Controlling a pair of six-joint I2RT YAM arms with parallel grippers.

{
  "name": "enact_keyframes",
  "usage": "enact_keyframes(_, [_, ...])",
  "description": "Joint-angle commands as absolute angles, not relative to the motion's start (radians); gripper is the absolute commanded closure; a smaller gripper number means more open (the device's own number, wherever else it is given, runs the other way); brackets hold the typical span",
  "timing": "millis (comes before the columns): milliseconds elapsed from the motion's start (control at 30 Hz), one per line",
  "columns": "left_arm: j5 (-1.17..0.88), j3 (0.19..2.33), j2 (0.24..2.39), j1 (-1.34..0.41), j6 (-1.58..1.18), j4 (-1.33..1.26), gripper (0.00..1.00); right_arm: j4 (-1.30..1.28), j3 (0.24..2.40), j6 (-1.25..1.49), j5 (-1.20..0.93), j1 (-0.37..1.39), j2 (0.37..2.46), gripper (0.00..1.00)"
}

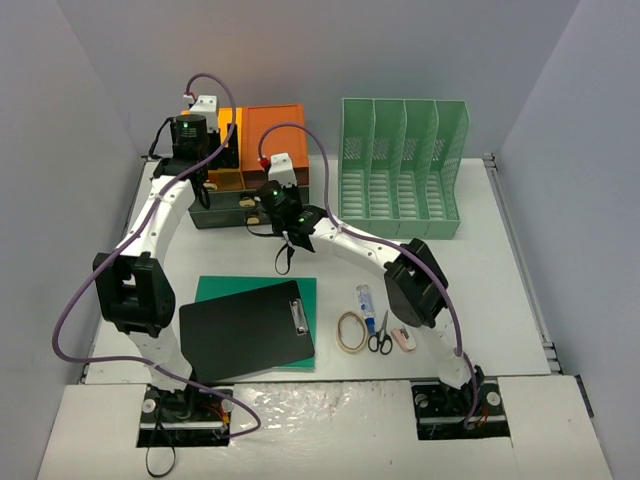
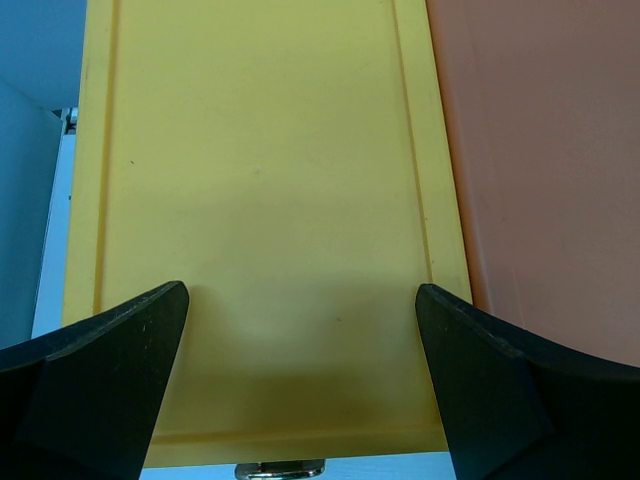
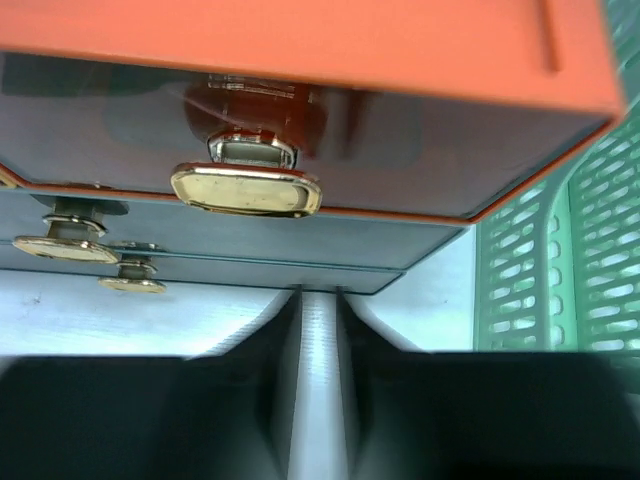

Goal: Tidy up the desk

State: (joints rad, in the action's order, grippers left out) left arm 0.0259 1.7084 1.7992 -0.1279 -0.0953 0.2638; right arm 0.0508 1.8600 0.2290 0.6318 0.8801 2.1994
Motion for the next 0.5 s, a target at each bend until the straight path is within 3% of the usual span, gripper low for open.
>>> enact_keyframes(0, [0.012, 1.689, 1.821, -0.126, -0.093, 0.339, 0.03, 0.108, 1.862, 0.205, 0.683, 0.891, 2.067, 0.55])
enact_keyframes(67, [0.011, 1.691, 1.821, -0.126, -0.093, 0.336, 0.03, 0.108, 1.871, 0.194, 0.672, 0.891, 2.065, 0.32])
enact_keyframes(100, [0.011, 1.697, 1.821, -0.126, -0.09, 0.339, 0.03, 0.109, 1.876, 0.191, 0.665, 0.891, 2.065, 0.28])
enact_keyframes(467, [0.028, 1.722, 1.827, -0.121, -0.054, 0.344, 0.03, 0.168, 1.941, 0.155, 0.644, 0.89, 2.113, 0.29])
